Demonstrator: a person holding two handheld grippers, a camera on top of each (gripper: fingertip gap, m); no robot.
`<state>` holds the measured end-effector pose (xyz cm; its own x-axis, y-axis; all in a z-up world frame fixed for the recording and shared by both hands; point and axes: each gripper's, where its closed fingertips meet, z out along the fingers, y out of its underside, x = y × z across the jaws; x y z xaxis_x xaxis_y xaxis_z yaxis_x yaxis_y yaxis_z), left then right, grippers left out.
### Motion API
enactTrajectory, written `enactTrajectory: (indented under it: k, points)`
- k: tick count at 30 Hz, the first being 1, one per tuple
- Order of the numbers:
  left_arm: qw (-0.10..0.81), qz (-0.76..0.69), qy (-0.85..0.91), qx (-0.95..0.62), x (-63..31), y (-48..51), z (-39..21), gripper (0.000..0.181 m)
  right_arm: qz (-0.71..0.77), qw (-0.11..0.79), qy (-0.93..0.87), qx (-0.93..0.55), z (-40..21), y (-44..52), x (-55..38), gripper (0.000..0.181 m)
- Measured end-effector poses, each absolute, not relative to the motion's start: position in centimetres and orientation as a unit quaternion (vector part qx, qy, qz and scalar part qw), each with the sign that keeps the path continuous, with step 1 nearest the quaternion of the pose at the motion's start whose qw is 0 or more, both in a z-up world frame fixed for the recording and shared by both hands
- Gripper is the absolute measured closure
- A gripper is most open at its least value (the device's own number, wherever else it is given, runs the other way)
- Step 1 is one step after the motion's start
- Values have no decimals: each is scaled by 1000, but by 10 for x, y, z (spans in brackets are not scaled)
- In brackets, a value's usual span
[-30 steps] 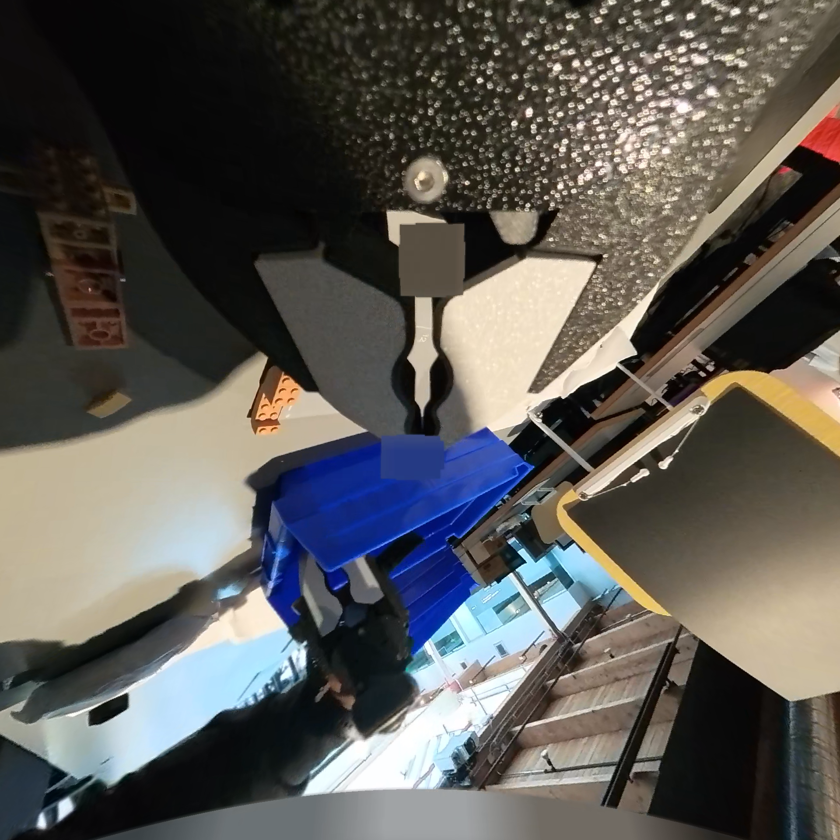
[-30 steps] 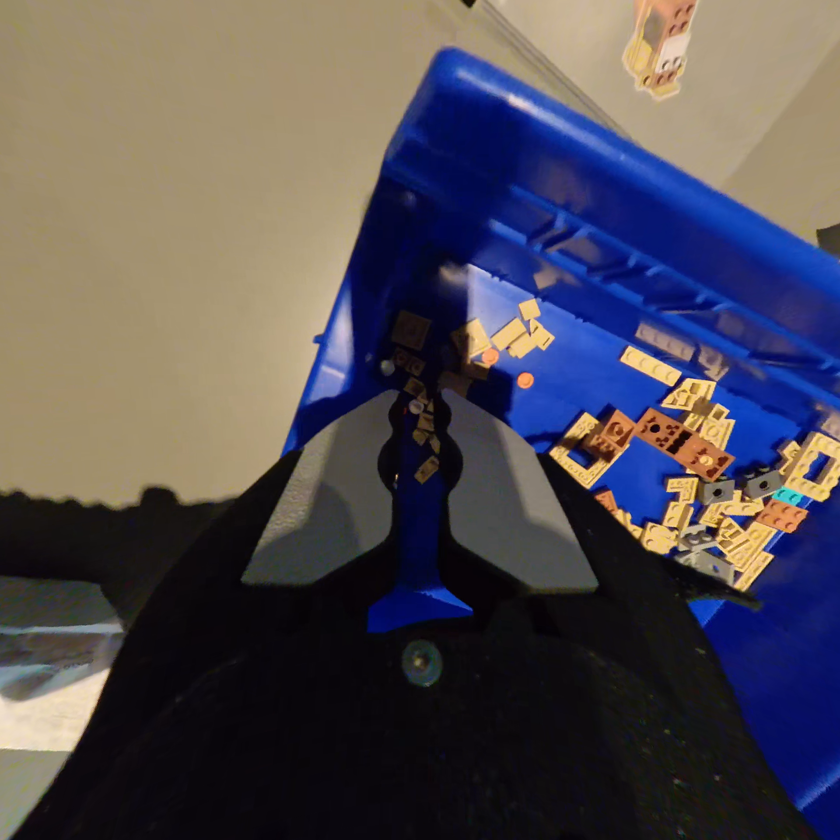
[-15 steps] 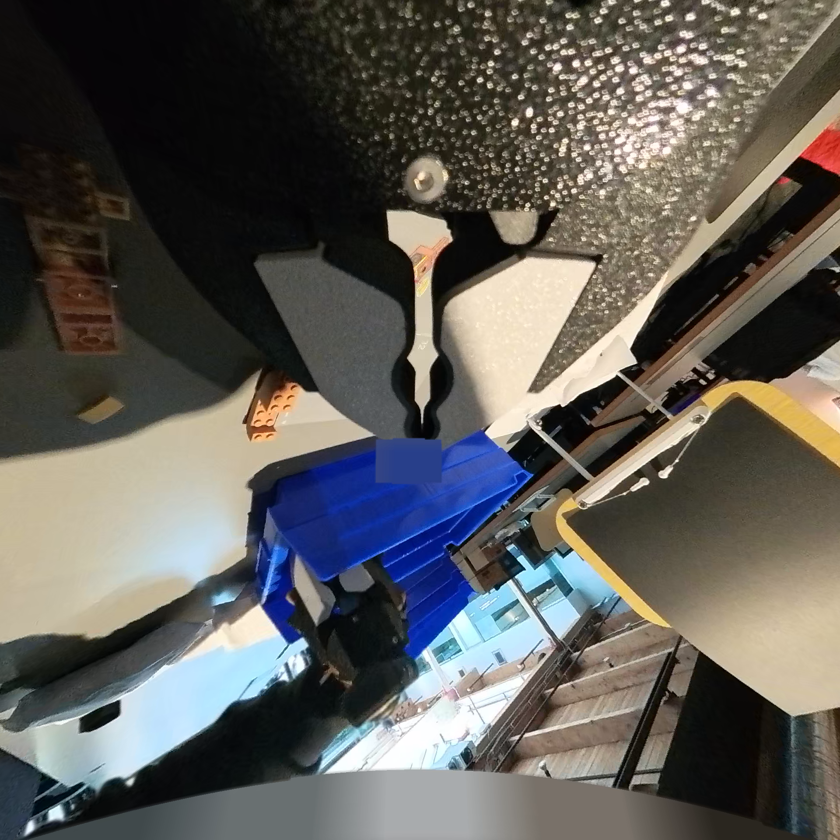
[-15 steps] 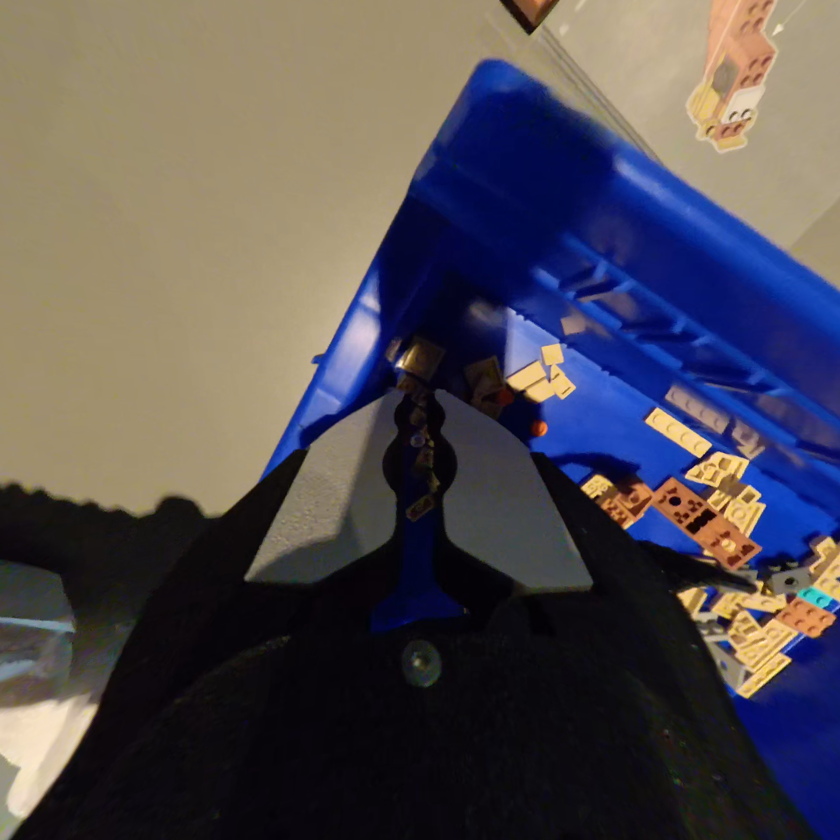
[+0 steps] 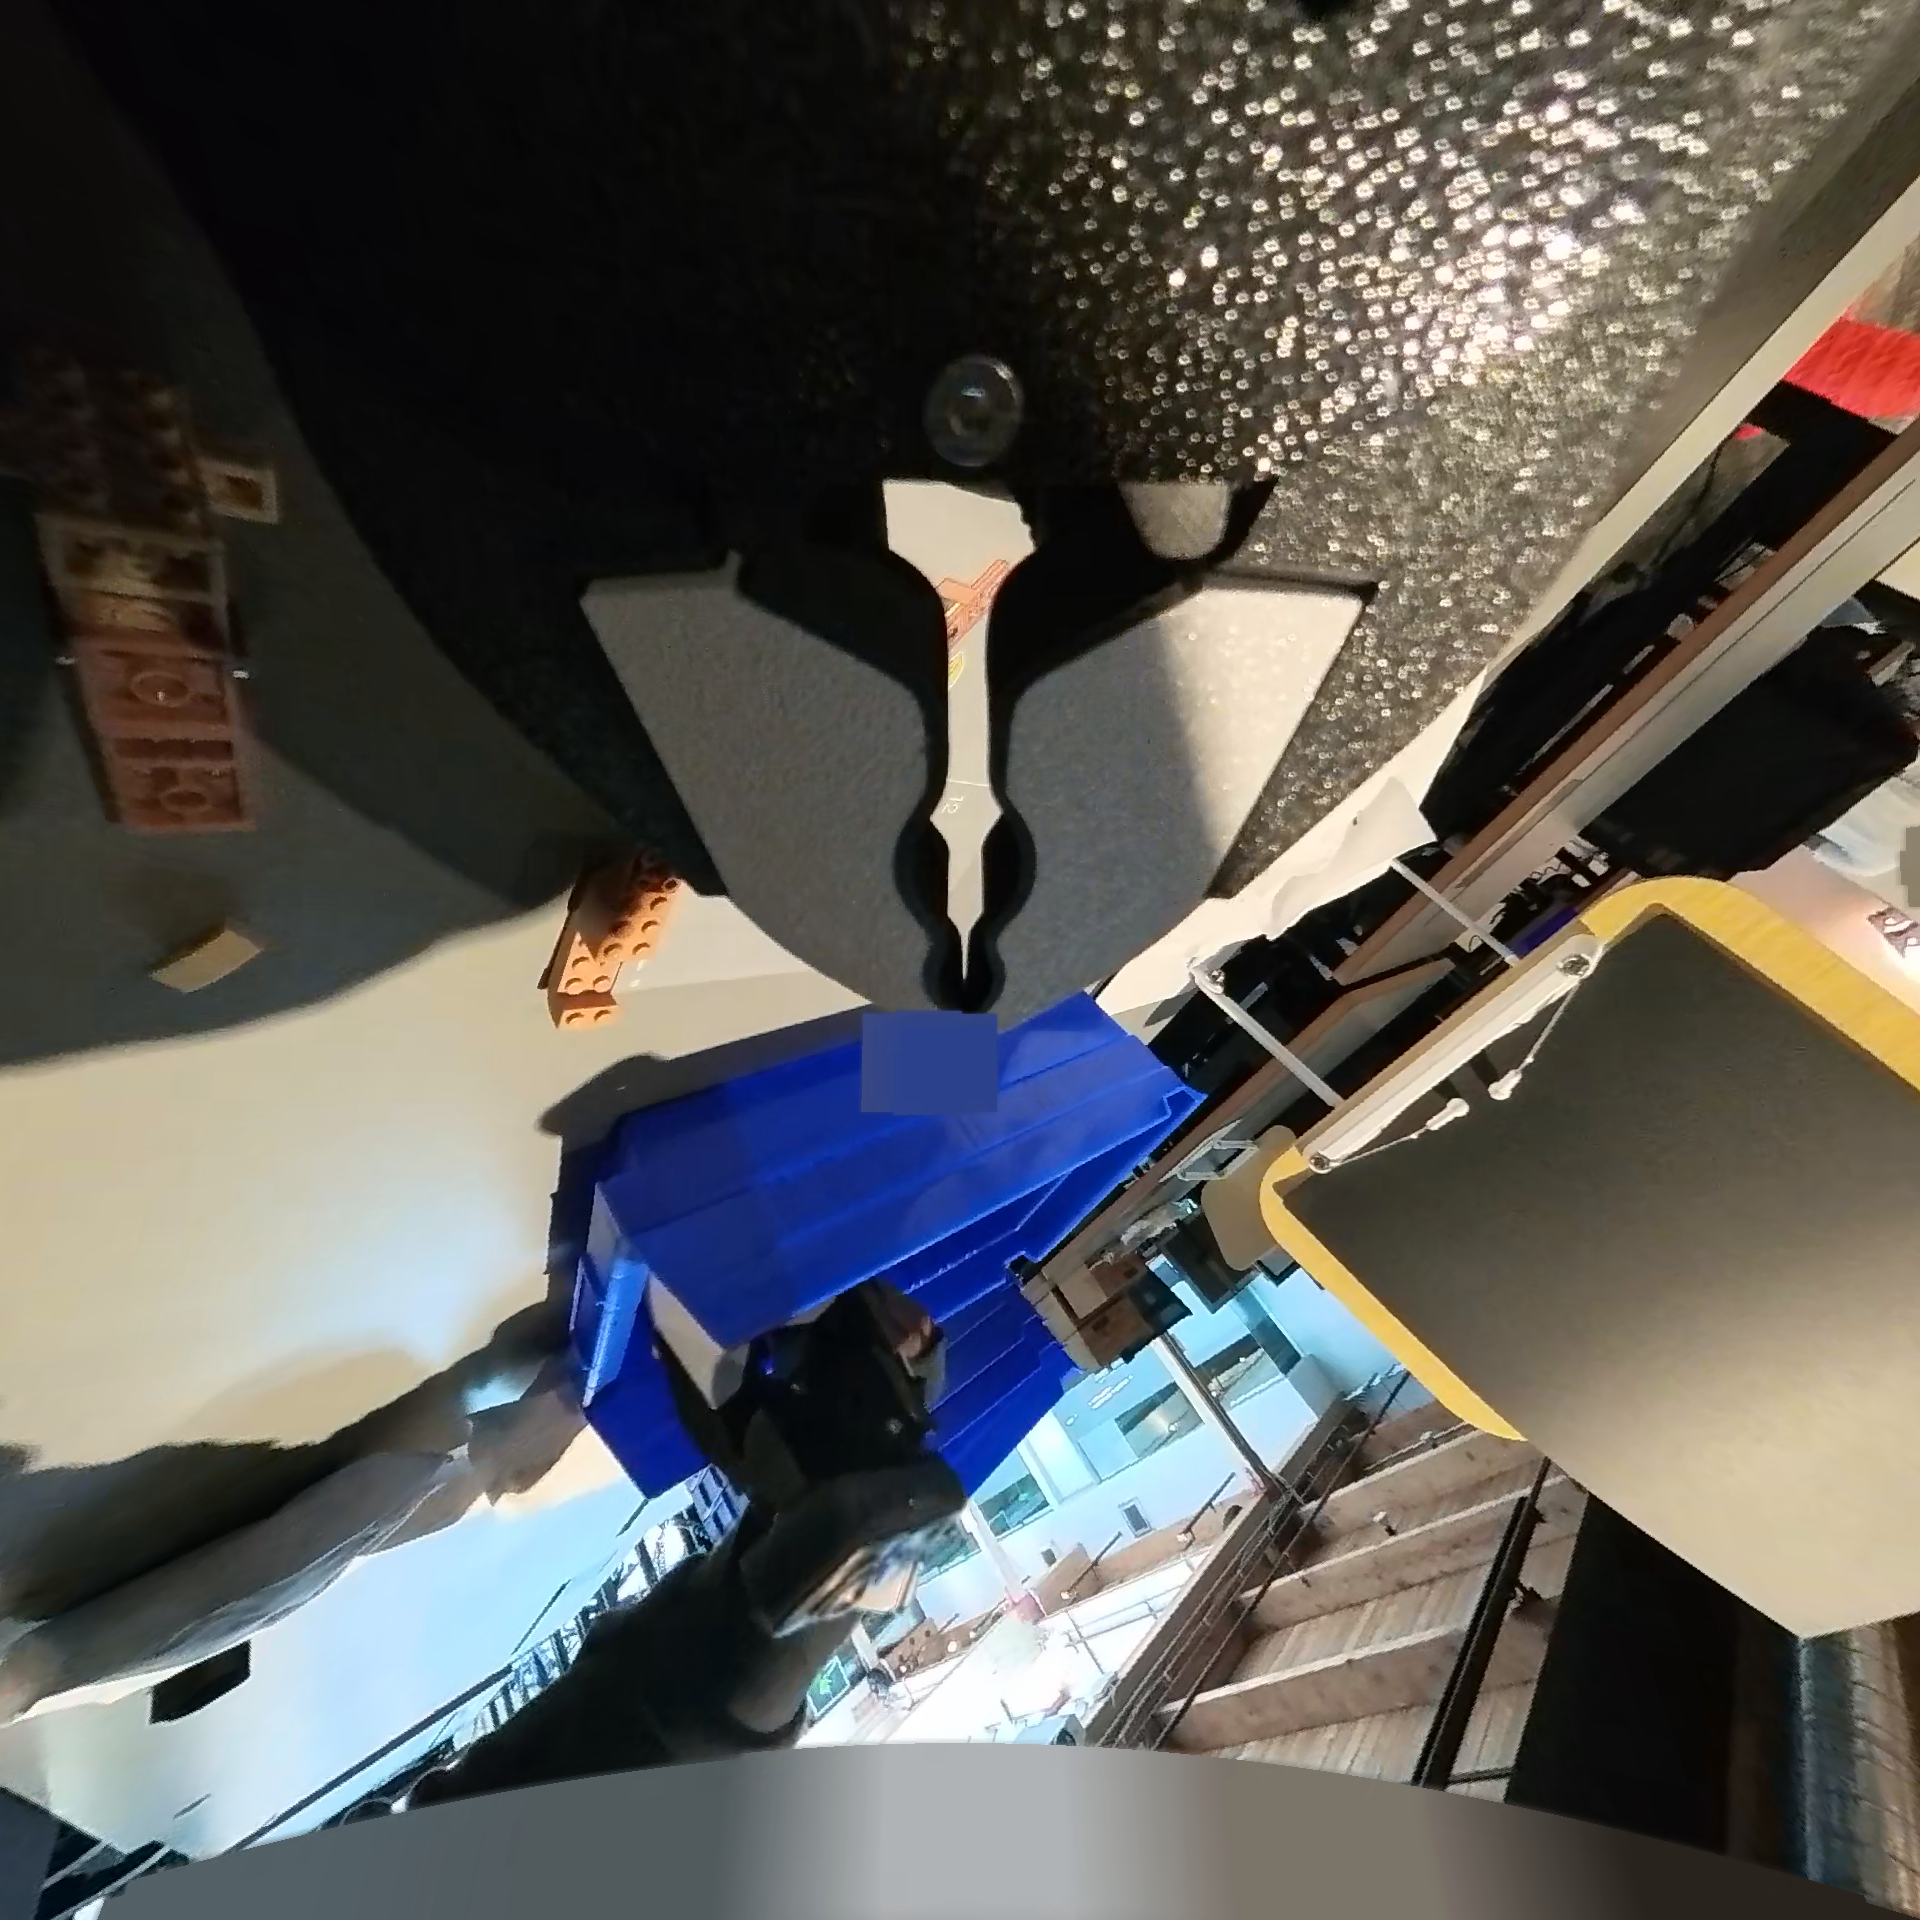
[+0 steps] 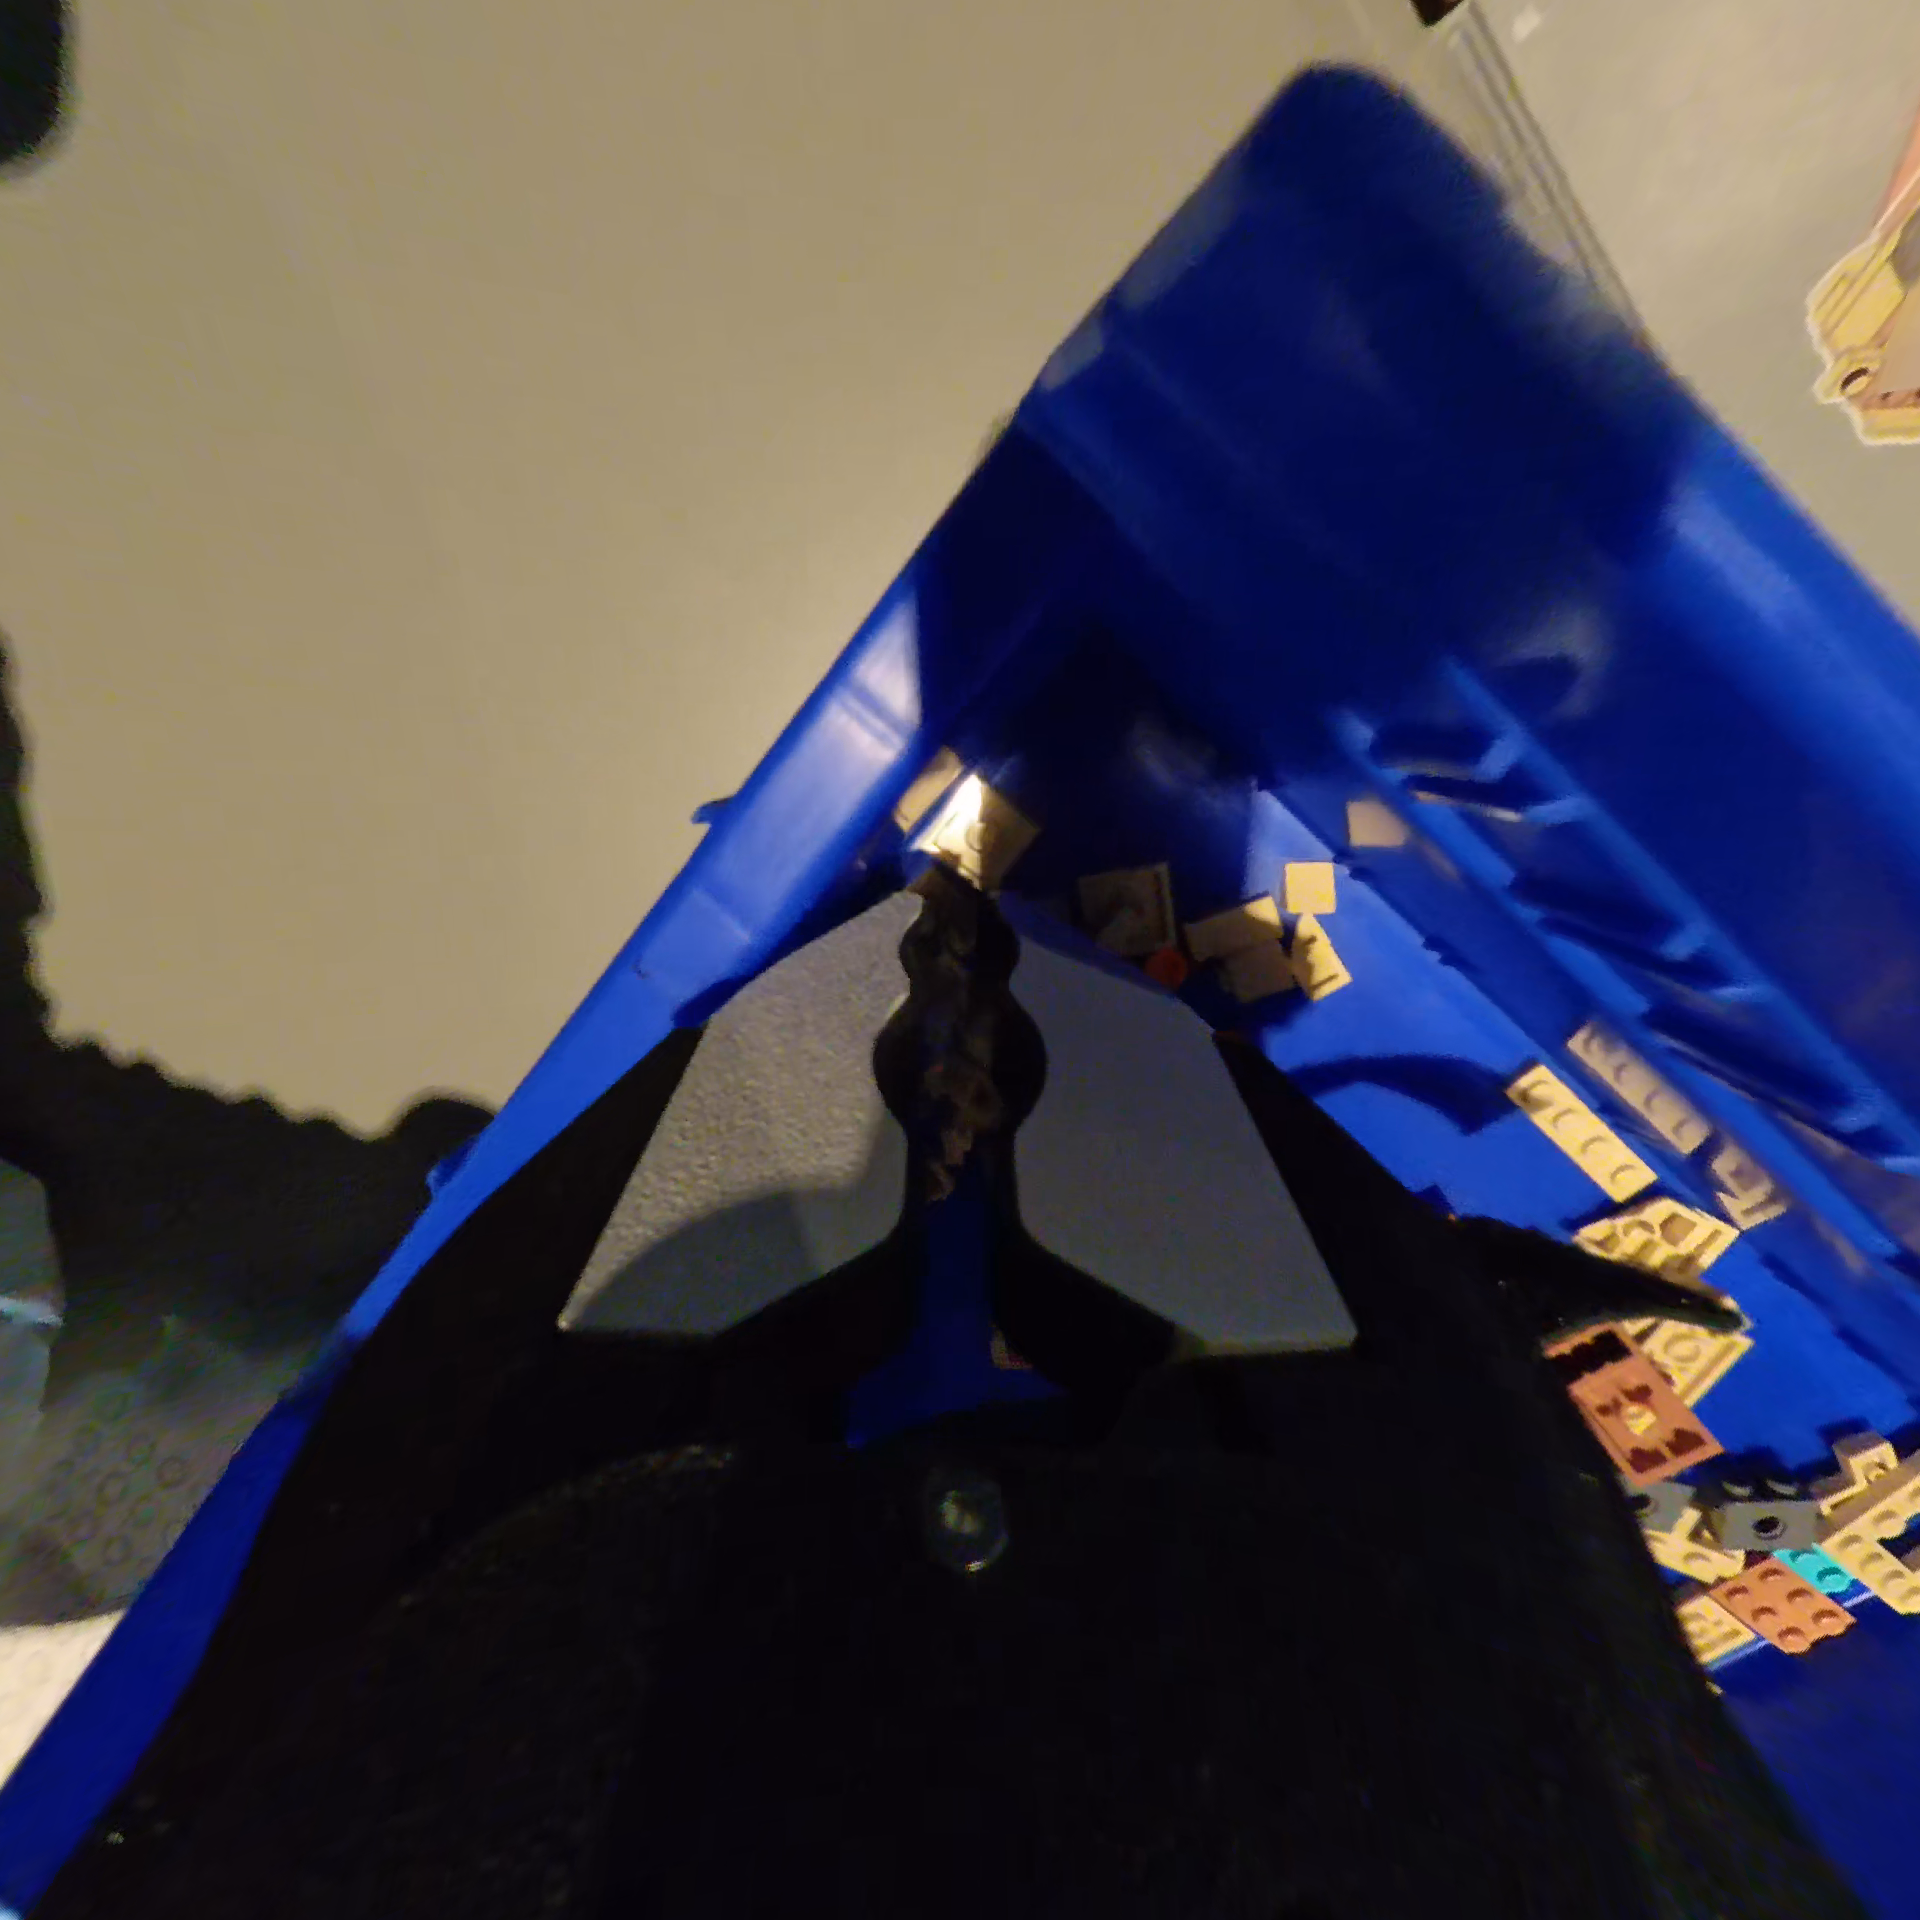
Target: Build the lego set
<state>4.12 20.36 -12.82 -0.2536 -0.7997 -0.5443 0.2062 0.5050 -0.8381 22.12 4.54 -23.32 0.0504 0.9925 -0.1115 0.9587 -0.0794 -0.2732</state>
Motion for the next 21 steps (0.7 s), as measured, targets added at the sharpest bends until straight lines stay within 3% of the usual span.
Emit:
enactTrajectory:
  k: [21]
  points:
    - [568, -442, 657, -225, 40, 203, -127, 181, 138, 45, -654, -742, -234, 40, 226, 175]
